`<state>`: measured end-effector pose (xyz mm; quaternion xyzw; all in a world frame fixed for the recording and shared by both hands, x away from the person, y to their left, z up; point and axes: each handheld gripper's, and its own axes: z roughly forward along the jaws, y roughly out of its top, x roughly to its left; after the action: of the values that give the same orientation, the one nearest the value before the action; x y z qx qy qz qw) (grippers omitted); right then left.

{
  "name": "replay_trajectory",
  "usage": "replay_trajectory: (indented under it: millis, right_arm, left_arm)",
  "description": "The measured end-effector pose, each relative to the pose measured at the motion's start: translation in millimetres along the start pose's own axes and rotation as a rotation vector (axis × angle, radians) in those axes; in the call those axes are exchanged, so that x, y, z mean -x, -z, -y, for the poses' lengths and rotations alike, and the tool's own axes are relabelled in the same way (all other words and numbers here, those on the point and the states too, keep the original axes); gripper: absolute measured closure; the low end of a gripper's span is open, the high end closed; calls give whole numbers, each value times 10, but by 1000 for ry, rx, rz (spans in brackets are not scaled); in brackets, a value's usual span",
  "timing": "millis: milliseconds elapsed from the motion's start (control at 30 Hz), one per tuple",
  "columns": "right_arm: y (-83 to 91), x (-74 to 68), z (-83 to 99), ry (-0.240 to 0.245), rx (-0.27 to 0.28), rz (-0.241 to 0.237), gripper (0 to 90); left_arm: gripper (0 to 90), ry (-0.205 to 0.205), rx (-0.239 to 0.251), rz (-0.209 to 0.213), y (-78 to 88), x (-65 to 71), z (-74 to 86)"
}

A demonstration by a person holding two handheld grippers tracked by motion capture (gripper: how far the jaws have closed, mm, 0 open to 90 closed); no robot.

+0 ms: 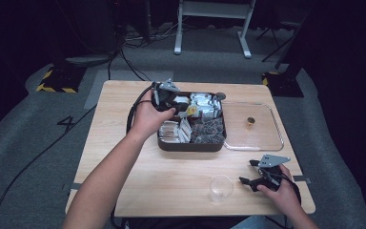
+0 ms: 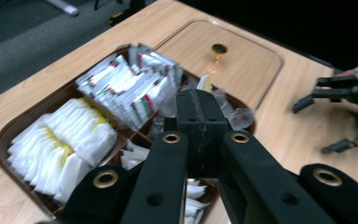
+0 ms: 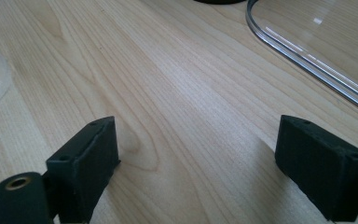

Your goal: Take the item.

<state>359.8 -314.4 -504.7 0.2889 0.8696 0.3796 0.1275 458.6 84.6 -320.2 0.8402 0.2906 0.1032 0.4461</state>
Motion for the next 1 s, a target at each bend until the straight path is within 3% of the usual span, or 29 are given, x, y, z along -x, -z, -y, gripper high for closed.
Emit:
replay_trajectory:
  millis: [433, 567, 633, 733, 833, 867, 1000]
  right_arm:
    - [0, 0, 0, 1, 0, 0, 134]
    - [1, -1, 0, -2, 1, 0, 134]
    - [1, -1, 0, -2, 1, 0, 134]
    - [1, -1, 0, -2, 1, 0, 134]
    - [1, -1, 0, -2, 0, 0, 134]
    - [1, -1, 0, -1, 1, 0, 134]
    - [0, 0, 0, 0, 0, 0, 134]
  left_arm:
    - [900, -99, 25, 134, 176, 510, 79]
    - [900, -122, 31, 160, 170, 628, 104]
    - [900, -152, 31, 187, 152, 759, 133]
    - [900, -196, 40, 200, 148, 899, 149]
    - [900, -212, 44, 211, 148, 978, 155]
    - [900, -223, 48, 229, 135, 1078, 172]
    - [900, -249, 35, 268, 73, 1249, 222]
